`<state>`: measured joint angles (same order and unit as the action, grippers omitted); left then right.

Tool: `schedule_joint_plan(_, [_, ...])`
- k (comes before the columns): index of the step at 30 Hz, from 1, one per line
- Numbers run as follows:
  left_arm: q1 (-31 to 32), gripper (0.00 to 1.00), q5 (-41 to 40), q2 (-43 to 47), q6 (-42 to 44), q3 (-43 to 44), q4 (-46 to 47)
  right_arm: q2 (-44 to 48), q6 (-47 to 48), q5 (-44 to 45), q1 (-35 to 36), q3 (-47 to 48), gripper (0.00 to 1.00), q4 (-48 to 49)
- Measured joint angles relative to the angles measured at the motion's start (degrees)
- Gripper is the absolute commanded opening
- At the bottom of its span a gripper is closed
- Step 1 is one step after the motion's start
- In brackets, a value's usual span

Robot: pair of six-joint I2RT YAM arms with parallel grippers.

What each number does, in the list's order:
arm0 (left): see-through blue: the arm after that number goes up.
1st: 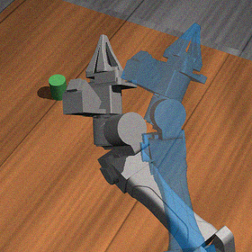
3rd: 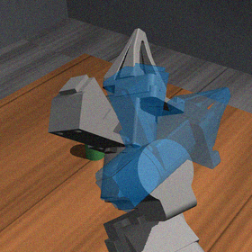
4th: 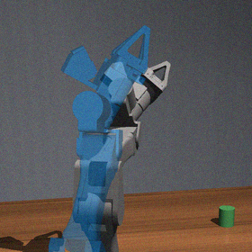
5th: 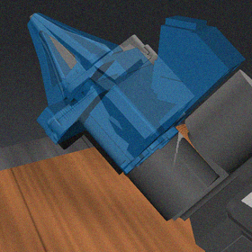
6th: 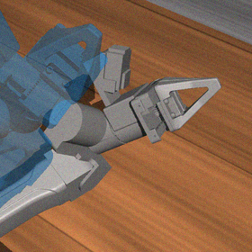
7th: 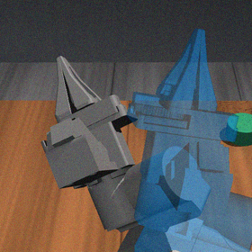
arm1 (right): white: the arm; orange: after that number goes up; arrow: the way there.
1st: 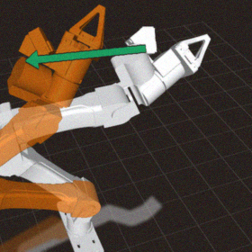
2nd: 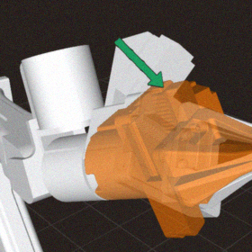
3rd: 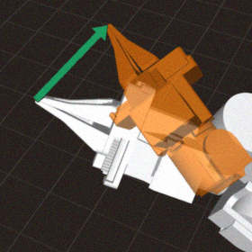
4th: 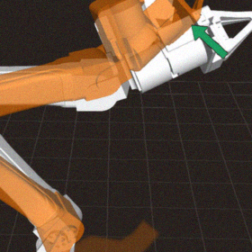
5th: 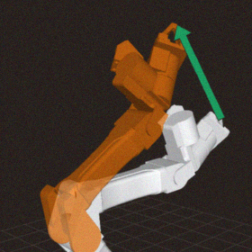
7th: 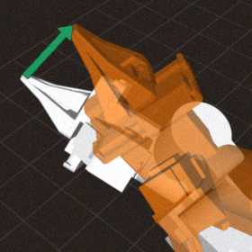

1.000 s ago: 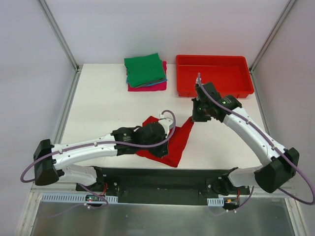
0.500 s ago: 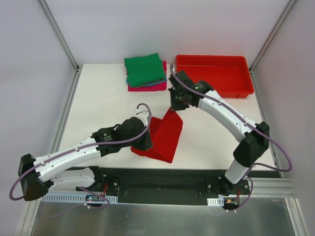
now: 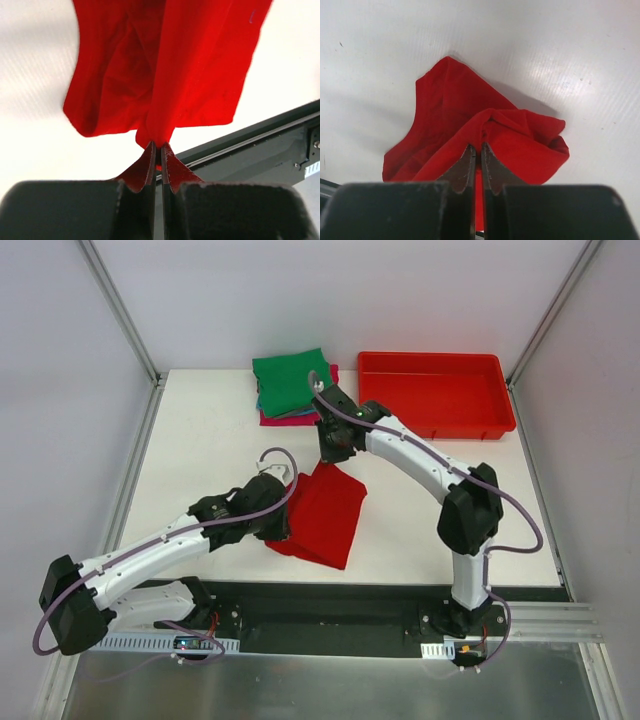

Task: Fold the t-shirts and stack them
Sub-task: Fold the long partially folded tshirt into a neat square

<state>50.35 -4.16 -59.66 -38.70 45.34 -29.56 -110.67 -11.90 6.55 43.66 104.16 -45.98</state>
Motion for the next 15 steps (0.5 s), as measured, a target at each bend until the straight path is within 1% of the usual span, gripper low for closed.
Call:
schedule_joint_plan(7, [-2.93,0.0,-0.66,-2.86,-1.16,-1.16,-0.39,-6.03,-0.02,-1.27,0.15,1.51,0.01,3.02])
schedule_joint_plan(10, [-4.42,0.0,-0.63,-4.94,-1.27,-1.14,-0.37,-8.07,-0.07,-1.36,0.15,1.7,0.03,4.57])
schedule_joint_plan(12, [-4.87,0.05,-0.92,-6.32,-1.36,-1.14,-0.37,-9.44,-0.15,-1.6,0.15,1.92,0.05,5.73])
schedule_joint_plan(13, [-5.07,0.11,-0.98,-6.97,-1.4,-1.14,-0.37,-10.19,-0.37,-1.9,0.15,2.14,0.1,6.29])
schedule_joint_plan(15, [-5.46,0.36,-1.49,-8.0,-1.62,-1.11,-0.72,-11.72,-0.74,-2.56,0.15,2.75,0.24,7.21])
